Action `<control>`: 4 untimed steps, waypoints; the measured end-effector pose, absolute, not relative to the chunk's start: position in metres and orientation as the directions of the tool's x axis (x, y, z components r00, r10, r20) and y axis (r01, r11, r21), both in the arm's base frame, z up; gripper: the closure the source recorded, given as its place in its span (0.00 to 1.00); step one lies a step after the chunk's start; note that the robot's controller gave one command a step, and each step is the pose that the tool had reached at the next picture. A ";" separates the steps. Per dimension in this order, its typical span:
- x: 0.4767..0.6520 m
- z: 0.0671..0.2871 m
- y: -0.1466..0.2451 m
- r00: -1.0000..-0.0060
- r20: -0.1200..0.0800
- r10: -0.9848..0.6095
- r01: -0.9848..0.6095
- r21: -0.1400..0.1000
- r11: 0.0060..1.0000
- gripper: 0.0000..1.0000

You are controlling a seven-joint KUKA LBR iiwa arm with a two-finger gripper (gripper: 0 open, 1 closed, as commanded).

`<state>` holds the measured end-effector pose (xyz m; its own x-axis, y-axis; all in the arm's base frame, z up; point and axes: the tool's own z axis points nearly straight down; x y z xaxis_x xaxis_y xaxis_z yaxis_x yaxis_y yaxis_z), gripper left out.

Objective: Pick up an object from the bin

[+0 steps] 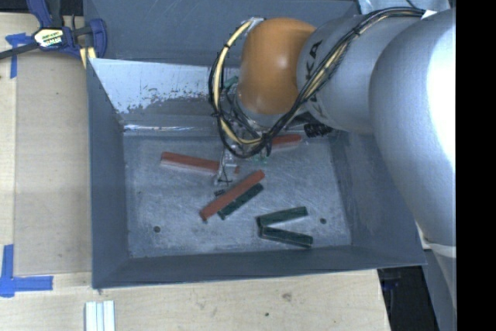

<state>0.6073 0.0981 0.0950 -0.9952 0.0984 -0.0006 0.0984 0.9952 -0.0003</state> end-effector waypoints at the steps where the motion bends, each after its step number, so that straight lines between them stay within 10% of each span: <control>1: 0.600 0.100 0.120 -0.977 -0.001 0.213 0.213 0.001 0.977 0.00; 2: 0.598 0.069 0.121 -0.991 -0.001 0.135 0.135 0.000 0.991 0.00; 3: 0.589 0.071 0.139 -0.964 -0.004 0.264 0.264 0.003 0.964 1.00; 4: 0.589 0.071 0.139 -0.964 -0.004 0.264 0.264 0.003 0.964 1.00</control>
Offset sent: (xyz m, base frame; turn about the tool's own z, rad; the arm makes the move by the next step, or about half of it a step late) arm -0.0100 0.0239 -0.0250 0.0384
